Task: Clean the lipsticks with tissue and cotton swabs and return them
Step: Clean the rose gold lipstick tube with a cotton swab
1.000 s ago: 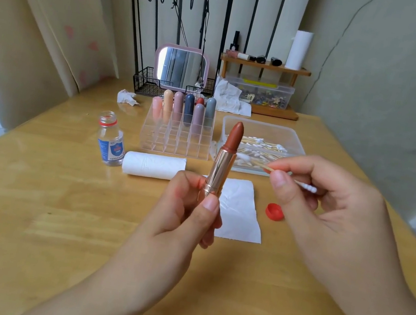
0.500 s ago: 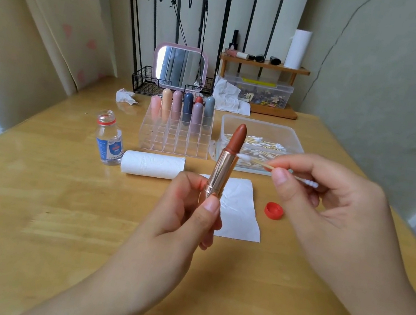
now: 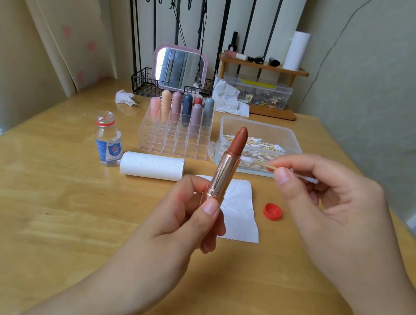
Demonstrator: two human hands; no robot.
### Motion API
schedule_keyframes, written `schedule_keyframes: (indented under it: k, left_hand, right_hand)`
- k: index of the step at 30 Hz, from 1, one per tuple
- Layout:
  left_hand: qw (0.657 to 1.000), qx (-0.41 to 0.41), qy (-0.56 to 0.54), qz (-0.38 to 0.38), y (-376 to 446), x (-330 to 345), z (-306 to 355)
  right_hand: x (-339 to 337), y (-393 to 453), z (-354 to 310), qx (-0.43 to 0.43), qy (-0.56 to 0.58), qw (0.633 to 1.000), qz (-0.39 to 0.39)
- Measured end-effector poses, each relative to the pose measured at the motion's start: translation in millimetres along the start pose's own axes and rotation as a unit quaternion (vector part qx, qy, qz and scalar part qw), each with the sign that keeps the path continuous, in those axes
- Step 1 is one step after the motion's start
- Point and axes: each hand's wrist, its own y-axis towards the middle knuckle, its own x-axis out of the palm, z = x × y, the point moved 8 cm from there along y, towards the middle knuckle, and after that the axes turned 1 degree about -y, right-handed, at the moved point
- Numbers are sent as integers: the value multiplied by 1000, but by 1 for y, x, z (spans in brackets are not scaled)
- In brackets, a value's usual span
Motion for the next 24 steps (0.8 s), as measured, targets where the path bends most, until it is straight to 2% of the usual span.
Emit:
schedule_keyframes:
  k: [24]
  left_hand:
    - [1000,2,-23,-14,1,1,1]
  right_hand:
    - [-3,1,3,15,11,1000,-3]
